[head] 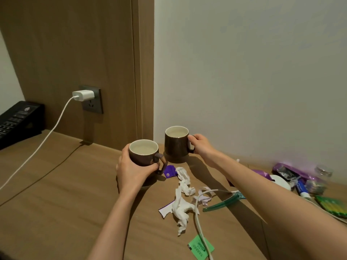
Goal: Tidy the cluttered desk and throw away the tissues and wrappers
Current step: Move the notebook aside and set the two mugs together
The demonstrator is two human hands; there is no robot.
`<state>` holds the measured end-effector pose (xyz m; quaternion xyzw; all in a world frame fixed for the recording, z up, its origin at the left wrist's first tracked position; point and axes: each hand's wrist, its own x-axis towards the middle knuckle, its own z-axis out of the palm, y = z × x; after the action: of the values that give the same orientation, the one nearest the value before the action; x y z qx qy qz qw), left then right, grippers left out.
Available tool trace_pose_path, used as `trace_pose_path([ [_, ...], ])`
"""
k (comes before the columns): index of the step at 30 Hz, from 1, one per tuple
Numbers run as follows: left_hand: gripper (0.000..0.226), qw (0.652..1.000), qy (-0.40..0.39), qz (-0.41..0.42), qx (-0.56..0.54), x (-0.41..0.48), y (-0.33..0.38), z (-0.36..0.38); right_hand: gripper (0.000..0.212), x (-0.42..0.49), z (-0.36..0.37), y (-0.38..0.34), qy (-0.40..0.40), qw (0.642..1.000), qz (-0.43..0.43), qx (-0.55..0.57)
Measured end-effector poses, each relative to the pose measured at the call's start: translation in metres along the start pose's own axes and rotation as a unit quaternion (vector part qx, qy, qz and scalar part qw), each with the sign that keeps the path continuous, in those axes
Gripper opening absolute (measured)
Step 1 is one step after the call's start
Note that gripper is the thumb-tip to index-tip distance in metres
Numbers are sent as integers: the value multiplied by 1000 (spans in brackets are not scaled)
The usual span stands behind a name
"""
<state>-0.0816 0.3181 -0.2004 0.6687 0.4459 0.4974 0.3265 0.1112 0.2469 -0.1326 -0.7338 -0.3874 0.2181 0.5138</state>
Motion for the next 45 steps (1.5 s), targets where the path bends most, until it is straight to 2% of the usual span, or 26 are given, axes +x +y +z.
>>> trace_pose_path([
  [16, 101, 1000, -11, -2, -5, 4, -9, 3, 33, 43, 37, 9, -36, 999, 11, 17],
  [25, 102, 1000, -13, 2, 1, 6, -13, 3, 35, 57, 46, 16, -19, 1000, -21, -5],
  [29, 103, 1000, -12, -1, 4, 6, -13, 4, 31, 56, 50, 22, 2, 999, -30, 23],
  [33, 104, 1000, -13, -4, 5, 5, -13, 3, 39, 56, 46, 25, 15, 999, -20, 24],
  [36, 104, 1000, -17, -11, 1, 5, -11, 2, 44, 46, 35, 27, 63, 997, -17, 35],
  [38, 103, 1000, -19, -14, -4, 5, -11, 2, 36, 24, 27, 28, 82, 994, -73, 0],
  [40, 101, 1000, -21, -15, -10, 4, -11, 1, 28, -6, 24, 29, 8, 987, -138, -83],
  [42, 101, 1000, -20, -13, -11, 4, -10, 1, 32, -34, 23, 30, -79, 957, -184, -208],
  [45, 102, 1000, -21, -18, -6, 4, -11, 1, 38, -55, 25, 32, -161, 894, -223, -354],
])
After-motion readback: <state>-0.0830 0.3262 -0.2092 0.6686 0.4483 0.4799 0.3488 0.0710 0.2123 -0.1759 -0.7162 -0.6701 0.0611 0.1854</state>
